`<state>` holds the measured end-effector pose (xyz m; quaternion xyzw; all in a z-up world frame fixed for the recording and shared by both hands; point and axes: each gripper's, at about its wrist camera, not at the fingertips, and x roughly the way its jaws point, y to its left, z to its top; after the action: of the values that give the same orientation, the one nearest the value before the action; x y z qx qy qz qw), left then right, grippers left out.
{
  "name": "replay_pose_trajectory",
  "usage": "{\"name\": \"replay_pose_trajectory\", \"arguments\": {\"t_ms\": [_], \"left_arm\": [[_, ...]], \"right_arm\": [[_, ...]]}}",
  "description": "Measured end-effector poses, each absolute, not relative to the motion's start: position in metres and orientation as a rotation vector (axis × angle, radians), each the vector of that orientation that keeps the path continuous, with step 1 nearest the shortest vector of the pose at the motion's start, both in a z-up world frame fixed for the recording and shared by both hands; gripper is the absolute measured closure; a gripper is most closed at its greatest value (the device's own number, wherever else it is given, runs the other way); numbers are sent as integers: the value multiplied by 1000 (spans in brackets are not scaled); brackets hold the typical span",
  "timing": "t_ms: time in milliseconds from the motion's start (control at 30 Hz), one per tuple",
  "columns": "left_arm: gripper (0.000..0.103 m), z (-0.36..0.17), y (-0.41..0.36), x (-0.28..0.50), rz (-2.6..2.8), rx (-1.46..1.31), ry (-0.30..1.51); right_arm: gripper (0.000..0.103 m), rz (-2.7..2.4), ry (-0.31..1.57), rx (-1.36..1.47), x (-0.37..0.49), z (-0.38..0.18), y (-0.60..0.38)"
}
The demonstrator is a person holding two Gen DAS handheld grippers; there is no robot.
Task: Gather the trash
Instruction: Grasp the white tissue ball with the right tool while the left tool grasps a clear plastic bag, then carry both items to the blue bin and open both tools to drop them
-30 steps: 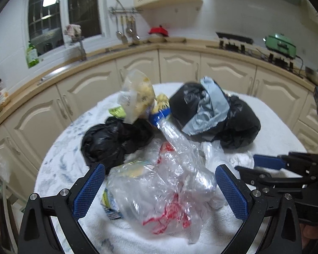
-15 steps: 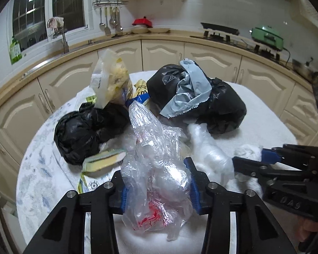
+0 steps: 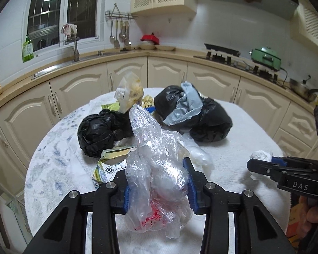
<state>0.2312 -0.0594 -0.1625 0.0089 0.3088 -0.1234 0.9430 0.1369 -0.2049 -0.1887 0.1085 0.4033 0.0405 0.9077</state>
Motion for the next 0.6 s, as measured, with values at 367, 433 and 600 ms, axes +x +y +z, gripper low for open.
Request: {"name": "replay_pose_trajectory", "arguments": {"t_ms": [367,433,600], "left_arm": [[66,-107,-90,185,-309,9,492],[66,-101,-104,181,-342,13,477],[66,-96,-154,185,-464,19,478]], "right_arm": [[72,56,718,293,106,-153,-251],[72,32,695,303,98,-146,-266],[72,-56,650,336,77,-132,-318]]}}
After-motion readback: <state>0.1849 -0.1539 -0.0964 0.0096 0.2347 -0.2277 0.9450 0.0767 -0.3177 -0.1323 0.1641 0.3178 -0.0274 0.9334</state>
